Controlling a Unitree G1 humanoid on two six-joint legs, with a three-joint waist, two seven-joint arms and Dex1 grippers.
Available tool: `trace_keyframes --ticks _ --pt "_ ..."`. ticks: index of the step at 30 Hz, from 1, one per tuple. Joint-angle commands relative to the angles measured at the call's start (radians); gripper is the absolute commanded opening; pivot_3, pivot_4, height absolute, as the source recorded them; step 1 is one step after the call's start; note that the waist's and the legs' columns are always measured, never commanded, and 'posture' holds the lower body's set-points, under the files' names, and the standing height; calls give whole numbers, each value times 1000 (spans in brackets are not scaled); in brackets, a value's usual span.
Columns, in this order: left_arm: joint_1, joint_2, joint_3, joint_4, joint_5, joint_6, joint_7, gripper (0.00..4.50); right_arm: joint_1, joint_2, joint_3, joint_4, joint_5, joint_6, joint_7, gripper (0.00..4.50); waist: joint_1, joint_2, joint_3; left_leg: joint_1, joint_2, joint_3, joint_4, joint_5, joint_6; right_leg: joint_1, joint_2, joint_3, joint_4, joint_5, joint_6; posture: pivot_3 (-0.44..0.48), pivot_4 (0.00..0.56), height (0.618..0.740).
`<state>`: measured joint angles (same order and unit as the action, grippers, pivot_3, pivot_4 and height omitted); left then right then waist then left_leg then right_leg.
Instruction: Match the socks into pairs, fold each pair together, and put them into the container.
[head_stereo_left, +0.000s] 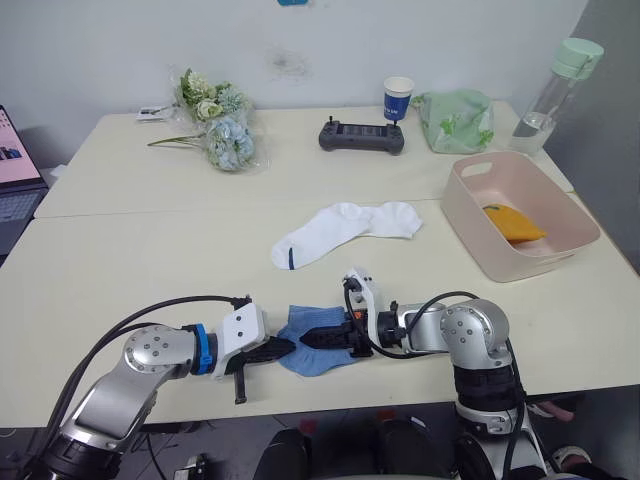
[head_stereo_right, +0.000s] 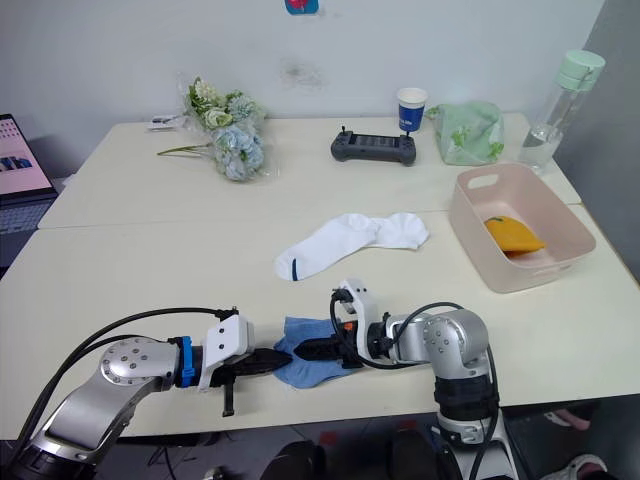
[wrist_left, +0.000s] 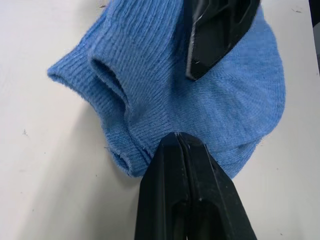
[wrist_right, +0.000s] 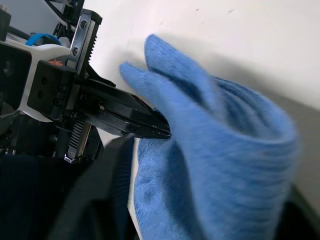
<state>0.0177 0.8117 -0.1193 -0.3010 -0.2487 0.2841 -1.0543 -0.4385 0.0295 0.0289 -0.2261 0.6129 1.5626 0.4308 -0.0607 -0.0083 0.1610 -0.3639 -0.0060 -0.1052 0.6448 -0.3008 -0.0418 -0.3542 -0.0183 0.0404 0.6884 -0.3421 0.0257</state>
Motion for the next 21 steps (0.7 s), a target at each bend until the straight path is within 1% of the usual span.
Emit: trace_keyframes --ticks 1,4,6,9,11,14,16,18,21 --pt "15 9 9 6 -16 24 -11 0 9 15 1 -30 29 -10 1 1085 0 0 0 0 0 0 0 0 0 0 0 0 0 0 0 0 150 740" --pt "7 5 31 -19 -75 63 -24 0 27 1 -8 -59 34 -5 1 25 1 0 0 0 0 0 0 0 0 0 0 0 0 0 0 0 150 740" --pt "-11 -6 55 -51 -154 125 -30 0 44 -28 -21 -96 40 -2 4 9 2 0 1 -1 0 0 0 0 0 0 0 0 0 0 0 0 150 740" --pt "-83 -20 68 -92 -261 245 -34 0 85 -147 -16 -196 36 -45 21 9 10 1 2 -2 0 0 0 0 0 -1 -1 0 -1 0 0 0 150 740" --pt "-155 -26 50 -108 -299 309 -37 0 105 -207 -48 -254 43 -74 27 9 21 1 3 -4 -1 -1 1 0 0 0 -2 -2 -3 0 0 0 150 740" --pt "-279 -62 -1 -111 -295 356 -11 542 150 -318 -68 -337 43 -133 41 0 21 1 3 -4 -2 0 1 0 0 1 -2 -2 -3 0 0 0 150 740" --pt "-383 -110 -39 -98 -280 381 18 1138 202 -382 -97 -390 46 -172 55 0 25 1 3 -4 -2 0 1 0 0 1 -2 -2 -5 0 0 0 150 740" --pt "-514 -180 -76 -66 -269 424 59 1712 268 -421 -156 -443 54 -226 61 0 32 -1 4 -6 -1 -1 1 0 0 1 -1 -4 -6 0 0 0 150 740" --pt "-656 -265 -104 -10 -263 461 94 2629 330 -434 -251 -505 66 -309 52 0 28 -1 4 -11 -2 -2 3 1 -1 0 0 -6 -7 0 0 0 150 740"
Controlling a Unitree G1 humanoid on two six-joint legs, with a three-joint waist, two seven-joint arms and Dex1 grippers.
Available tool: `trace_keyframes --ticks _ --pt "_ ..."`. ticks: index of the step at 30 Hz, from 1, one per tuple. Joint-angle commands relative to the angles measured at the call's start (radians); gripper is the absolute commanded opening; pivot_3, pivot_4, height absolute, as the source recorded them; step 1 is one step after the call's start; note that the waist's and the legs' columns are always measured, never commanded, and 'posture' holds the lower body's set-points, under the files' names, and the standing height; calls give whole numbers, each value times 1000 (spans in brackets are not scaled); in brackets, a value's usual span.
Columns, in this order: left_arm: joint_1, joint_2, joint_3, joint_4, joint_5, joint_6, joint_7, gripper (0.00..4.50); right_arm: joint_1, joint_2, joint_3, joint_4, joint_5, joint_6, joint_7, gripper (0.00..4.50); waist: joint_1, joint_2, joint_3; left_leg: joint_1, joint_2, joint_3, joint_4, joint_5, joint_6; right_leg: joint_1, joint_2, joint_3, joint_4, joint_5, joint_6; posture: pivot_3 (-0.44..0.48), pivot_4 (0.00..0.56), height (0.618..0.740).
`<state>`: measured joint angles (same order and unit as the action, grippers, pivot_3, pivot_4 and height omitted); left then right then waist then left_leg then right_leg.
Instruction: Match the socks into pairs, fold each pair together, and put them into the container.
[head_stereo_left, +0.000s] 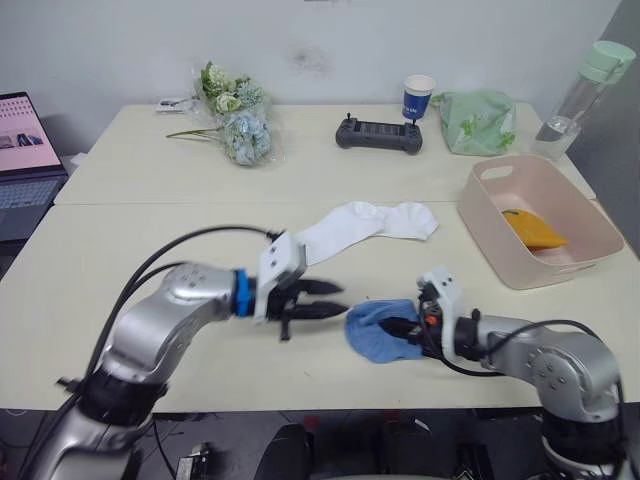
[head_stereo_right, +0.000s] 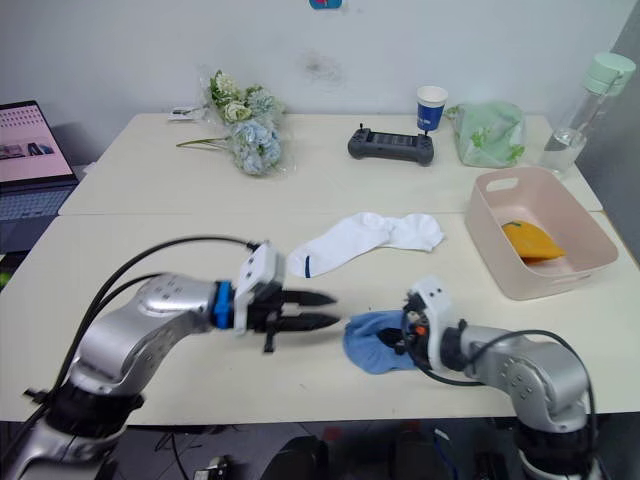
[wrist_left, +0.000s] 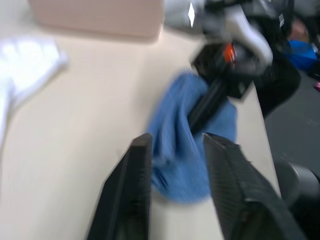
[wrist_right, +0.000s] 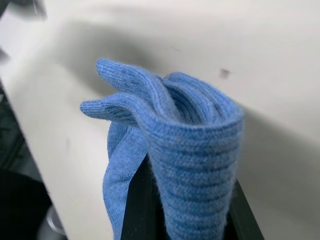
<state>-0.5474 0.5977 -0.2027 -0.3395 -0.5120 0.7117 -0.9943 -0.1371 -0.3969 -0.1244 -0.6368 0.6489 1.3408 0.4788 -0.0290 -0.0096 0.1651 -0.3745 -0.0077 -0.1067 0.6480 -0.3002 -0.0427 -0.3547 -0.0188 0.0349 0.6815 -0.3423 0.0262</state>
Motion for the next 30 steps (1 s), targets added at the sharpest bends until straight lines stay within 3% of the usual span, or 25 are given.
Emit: trace_keyframes --ticks 1,4,6,11,15,20,26,28,30 --pt "-122 -69 -27 42 2 39 37 2920 37 -6 -131 -108 41 -101 0 0 -9 0 0 0 0 1 0 0 0 0 0 1 0 0 0 0 150 740" --pt "-219 -128 -45 82 1 54 39 4002 23 -36 -319 -140 86 -146 -15 0 -12 0 1 0 0 3 1 2 -3 -1 0 3 1 0 0 0 150 740" --pt "-249 -147 -43 100 -4 65 42 4425 8 -67 -377 -140 98 -165 -22 0 -11 0 1 0 0 3 0 2 -3 0 0 3 1 0 0 0 150 740" --pt "-317 -185 -46 142 20 42 53 4425 -121 -257 -501 3 34 -252 -45 0 -10 0 2 1 -1 4 0 2 -3 0 1 3 1 0 0 0 150 740" --pt "-329 -206 -44 116 -6 70 46 4425 -167 -481 -307 230 -251 -577 3 0 -6 0 2 0 -2 6 1 2 -3 0 1 4 0 0 0 0 150 740" --pt "-323 -204 -42 92 -10 83 44 4425 -231 -649 13 562 -673 -1060 -29 0 -7 -1 3 0 0 11 2 2 -3 0 0 6 -1 0 0 0 150 740" --pt "-317 -208 -38 66 -16 99 53 4425 -392 -675 267 924 -1017 -1390 -129 0 -8 0 3 -5 1 15 9 2 -4 -4 0 7 2 0 0 0 150 740" --pt "-316 -210 -37 64 -14 98 56 4425 -410 -651 281 981 -1017 -1416 -101 0 -4 0 3 -8 2 17 12 2 -4 -6 -1 6 3 0 0 0 150 740" --pt "-317 -212 -38 62 -12 97 59 4500 -414 -637 276 1002 -992 -1423 -55 689 -3 -1 3 -8 2 19 13 2 -4 -6 -1 6 4 0 0 0 150 740"
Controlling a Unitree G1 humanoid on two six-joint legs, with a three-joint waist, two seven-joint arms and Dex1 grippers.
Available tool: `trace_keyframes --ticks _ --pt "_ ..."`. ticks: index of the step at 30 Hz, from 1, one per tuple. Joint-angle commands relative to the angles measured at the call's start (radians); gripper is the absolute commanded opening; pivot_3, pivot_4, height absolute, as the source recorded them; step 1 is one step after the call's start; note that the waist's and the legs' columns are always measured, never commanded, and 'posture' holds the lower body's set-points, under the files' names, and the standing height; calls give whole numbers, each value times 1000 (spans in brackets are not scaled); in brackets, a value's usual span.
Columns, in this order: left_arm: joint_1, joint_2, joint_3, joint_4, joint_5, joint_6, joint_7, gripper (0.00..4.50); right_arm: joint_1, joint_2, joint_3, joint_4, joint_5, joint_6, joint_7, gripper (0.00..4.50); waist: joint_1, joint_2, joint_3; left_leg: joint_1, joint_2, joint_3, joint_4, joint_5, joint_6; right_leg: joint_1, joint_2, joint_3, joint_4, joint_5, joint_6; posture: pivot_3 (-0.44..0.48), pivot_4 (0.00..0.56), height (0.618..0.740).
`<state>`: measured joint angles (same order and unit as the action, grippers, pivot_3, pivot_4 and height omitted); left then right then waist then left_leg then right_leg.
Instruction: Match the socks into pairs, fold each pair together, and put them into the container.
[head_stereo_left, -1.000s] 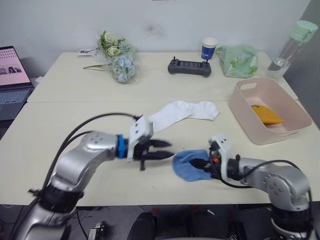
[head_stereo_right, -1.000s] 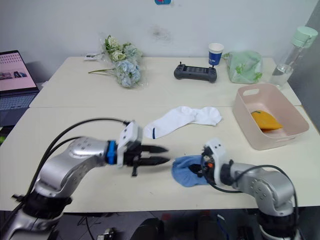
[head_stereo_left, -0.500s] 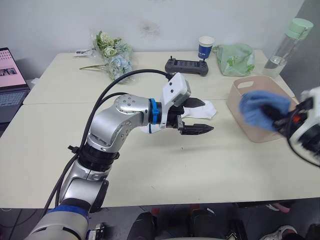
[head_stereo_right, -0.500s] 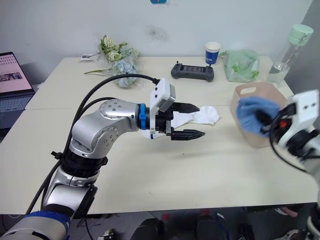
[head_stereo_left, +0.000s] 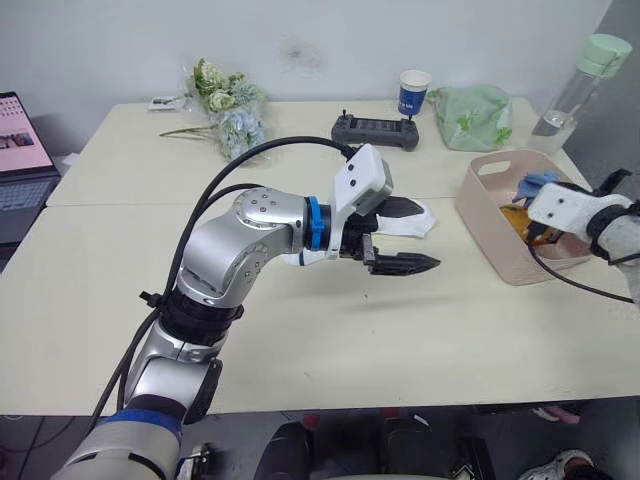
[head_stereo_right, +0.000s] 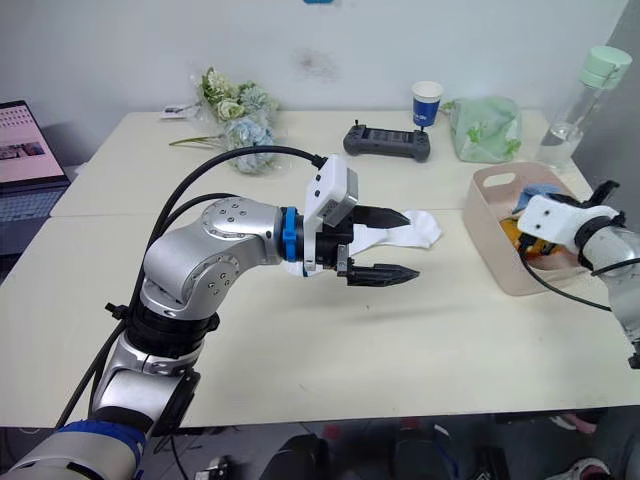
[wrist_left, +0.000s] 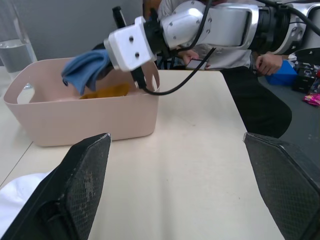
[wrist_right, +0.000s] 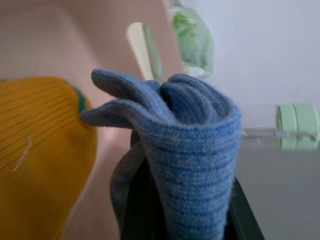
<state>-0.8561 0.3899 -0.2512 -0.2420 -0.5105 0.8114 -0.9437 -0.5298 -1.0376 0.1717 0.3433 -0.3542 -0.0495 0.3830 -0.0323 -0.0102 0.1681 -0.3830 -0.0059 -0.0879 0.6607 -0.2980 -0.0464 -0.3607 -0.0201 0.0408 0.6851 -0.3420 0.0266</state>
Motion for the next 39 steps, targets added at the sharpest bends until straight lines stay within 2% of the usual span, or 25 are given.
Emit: trace_keyframes --ticks 1,5,10,11,14,17,21,27,31,34,37,39 --pt "-8 -4 11 -36 -12 -3 10 4500 -20 4 -25 23 21 -35 67 945 1 0 0 0 0 0 0 0 0 0 0 0 0 0 1 0 150 740" --pt "-5 -3 12 -39 -11 -5 17 4500 -15 -1 -100 -39 141 82 226 2393 2 0 0 0 -1 1 2 0 0 0 0 1 0 1 2 0 150 740" --pt "-10 -10 8 -21 -5 -19 17 4500 13 -78 -188 -147 253 243 420 4231 3 0 0 0 -1 1 2 0 0 1 0 1 0 2 3 0 150 740" --pt "-11 -11 8 -19 -4 -20 17 4500 23 -93 -201 -165 265 264 444 4461 3 0 0 0 -1 0 2 0 0 1 -1 1 0 2 3 0 150 740" --pt "-13 -14 10 -9 -6 -27 12 4500 85 -160 -291 -228 330 360 525 4461 6 0 0 0 -1 0 2 0 0 1 -1 0 0 2 3 0 150 740" --pt "-10 -11 11 -5 -5 -32 8 4500 149 -191 -358 -288 355 413 546 4461 6 0 0 0 -1 0 2 0 0 2 -1 0 -1 2 3 0 150 740" --pt "-3 -2 12 -2 0 -41 1 4500 301 -227 -485 -412 392 474 620 4461 4 0 0 0 0 1 2 0 0 2 -1 0 0 2 3 0 150 740" --pt "16 35 35 -6 4 -43 -2 4500 338 -237 -668 -482 481 592 676 4461 2 0 0 1 -1 1 2 0 0 2 -1 1 1 2 3 0 150 740" --pt "63 100 104 -9 0 -42 13 4500 266 -149 -733 -590 624 735 630 4461 -2 0 0 2 0 1 2 0 0 3 0 2 1 2 3 0 150 740" --pt "127 174 167 -15 4 -67 11 4500 195 -48 -722 -687 711 816 541 4461 -4 0 0 3 1 -1 2 0 0 3 0 1 2 2 3 0 150 740" --pt "235 253 269 -20 17 -140 12 4500 106 117 -641 -793 786 881 408 4461 -2 0 0 2 0 -3 2 0 0 2 -1 1 3 2 3 0 150 740" --pt "291 289 316 -17 21 -170 15 4500 91 185 -589 -848 805 900 362 4461 -2 0 0 2 1 -4 3 0 0 2 -1 2 3 2 3 0 150 740"
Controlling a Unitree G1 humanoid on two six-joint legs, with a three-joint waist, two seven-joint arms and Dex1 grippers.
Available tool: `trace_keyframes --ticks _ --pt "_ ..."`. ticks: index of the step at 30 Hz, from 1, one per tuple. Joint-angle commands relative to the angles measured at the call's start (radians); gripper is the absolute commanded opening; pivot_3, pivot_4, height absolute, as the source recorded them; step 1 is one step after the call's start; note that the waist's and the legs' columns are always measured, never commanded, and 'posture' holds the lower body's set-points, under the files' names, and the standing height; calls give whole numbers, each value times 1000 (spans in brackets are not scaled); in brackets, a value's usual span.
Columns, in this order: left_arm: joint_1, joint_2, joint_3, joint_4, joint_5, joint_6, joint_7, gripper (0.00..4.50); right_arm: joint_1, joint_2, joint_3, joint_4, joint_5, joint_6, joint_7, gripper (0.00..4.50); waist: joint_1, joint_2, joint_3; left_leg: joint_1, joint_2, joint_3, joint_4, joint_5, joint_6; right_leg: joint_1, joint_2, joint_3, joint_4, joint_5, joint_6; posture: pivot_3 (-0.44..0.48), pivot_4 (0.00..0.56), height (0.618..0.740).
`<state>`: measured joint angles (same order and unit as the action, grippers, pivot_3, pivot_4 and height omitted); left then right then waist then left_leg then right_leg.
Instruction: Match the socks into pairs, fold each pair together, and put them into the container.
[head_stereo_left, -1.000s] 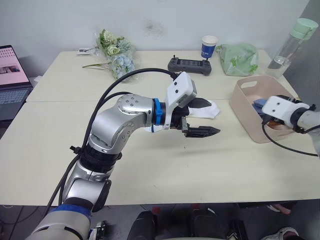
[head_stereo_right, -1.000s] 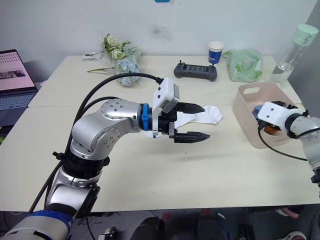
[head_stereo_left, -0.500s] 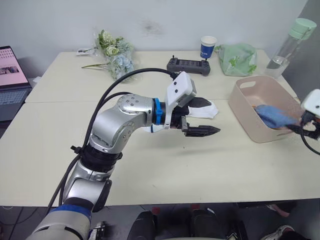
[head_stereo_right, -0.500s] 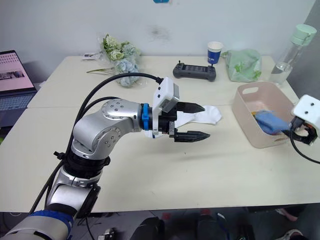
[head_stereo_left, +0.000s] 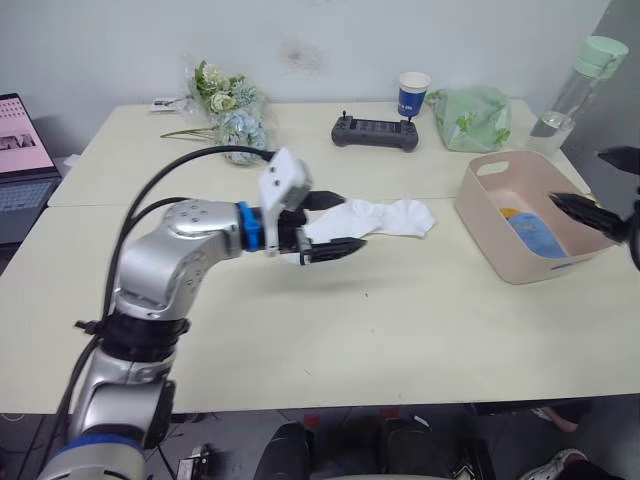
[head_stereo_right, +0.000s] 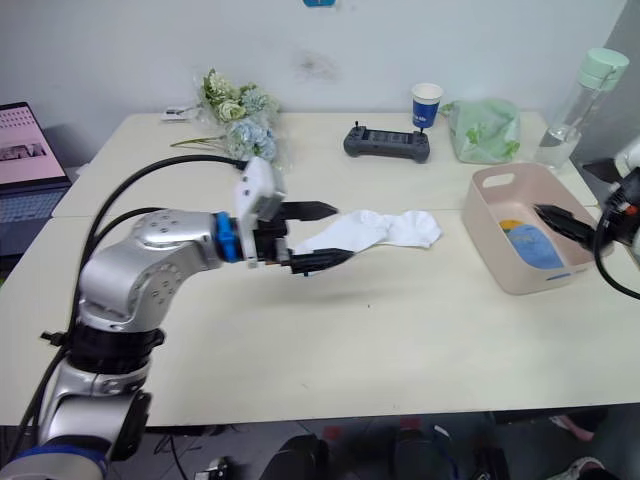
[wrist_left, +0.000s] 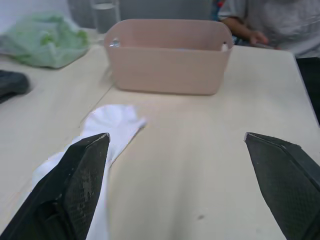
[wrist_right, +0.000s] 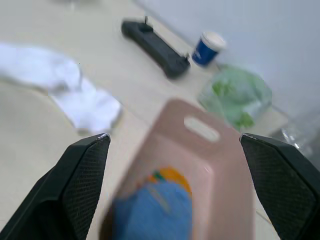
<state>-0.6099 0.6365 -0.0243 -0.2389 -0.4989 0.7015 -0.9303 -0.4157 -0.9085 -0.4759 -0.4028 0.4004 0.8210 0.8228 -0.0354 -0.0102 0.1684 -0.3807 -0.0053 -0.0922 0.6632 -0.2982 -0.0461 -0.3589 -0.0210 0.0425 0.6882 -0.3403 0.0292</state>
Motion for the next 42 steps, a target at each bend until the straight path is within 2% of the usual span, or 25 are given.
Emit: trace_keyframes --ticks 1,3,7,10,12,16,18,23,31,34,37,40,42 --pt "99 64 133 -16 11 -80 4 4500 -22 109 108 -130 52 25 -110 4461 3 0 0 0 0 -1 0 0 0 0 0 -1 0 0 0 0 150 740" --pt "207 96 207 -8 23 -122 16 4500 3 179 211 -173 55 9 -132 4461 4 0 0 -2 0 -3 0 0 0 -2 0 -2 0 0 0 0 150 740" --pt "393 127 271 18 78 -232 14 4500 95 248 389 -207 12 -56 -152 4461 14 -1 0 -6 -1 -5 0 0 0 -6 -1 -4 0 0 0 0 150 740" --pt "509 127 301 37 108 -294 24 4500 179 252 508 -219 -63 -168 -141 4461 15 -1 -1 -7 -1 -5 0 0 0 -6 -2 -4 0 0 0 0 150 740" --pt "559 130 308 42 107 -295 26 4500 225 246 538 -227 -77 -217 -121 4461 16 -1 -1 -8 -2 -5 0 0 0 -7 -2 -4 0 0 0 0 150 740" --pt "622 125 293 13 102 -339 3 4500 307 242 515 -244 -26 -261 -67 4461 14 -1 -1 -7 -2 -5 0 0 0 -7 -2 -4 2 0 0 0 150 740" --pt "605 118 267 12 119 -368 11 4500 308 252 506 -246 -25 -257 -85 4461 12 -2 -1 -6 -1 -5 0 0 0 -7 -2 -4 3 0 0 0 150 740" --pt "463 91 105 120 264 -499 23 4500 300 245 520 -269 -11 -201 -98 4461 11 -2 -1 -4 -2 -5 0 0 1 -5 -2 -4 4 0 0 0 150 740" --pt "199 -8 -94 404 420 -682 13 4500 307 239 511 -307 3 -149 -123 4461 4 -2 -1 -3 -2 -5 0 0 1 -6 0 -4 6 0 0 0 150 740" --pt "90 -60 -142 552 491 -698 60 4500 309 242 515 -311 3 -143 -130 4461 4 -2 -1 -4 -2 -3 1 0 1 -8 1 -4 8 0 0 0 150 740" --pt "15 -90 -177 659 523 -682 46 4500 319 241 520 -322 3 -139 -134 4461 2 -3 -2 -4 -2 -3 1 0 0 -10 1 -4 9 0 0 0 150 740" --pt "-49 -111 -201 752 553 -673 41 3898 326 244 517 -330 5 -133 -142 4500 3 -3 -2 -4 -2 -3 1 0 0 -10 1 -4 10 0 0 0 150 740" --pt "-79 -120 -211 800 566 -678 33 3287 328 251 510 -337 15 -120 -152 4500 3 -3 -2 -4 -2 -3 2 0 0 -10 1 -4 10 0 0 0 150 740"
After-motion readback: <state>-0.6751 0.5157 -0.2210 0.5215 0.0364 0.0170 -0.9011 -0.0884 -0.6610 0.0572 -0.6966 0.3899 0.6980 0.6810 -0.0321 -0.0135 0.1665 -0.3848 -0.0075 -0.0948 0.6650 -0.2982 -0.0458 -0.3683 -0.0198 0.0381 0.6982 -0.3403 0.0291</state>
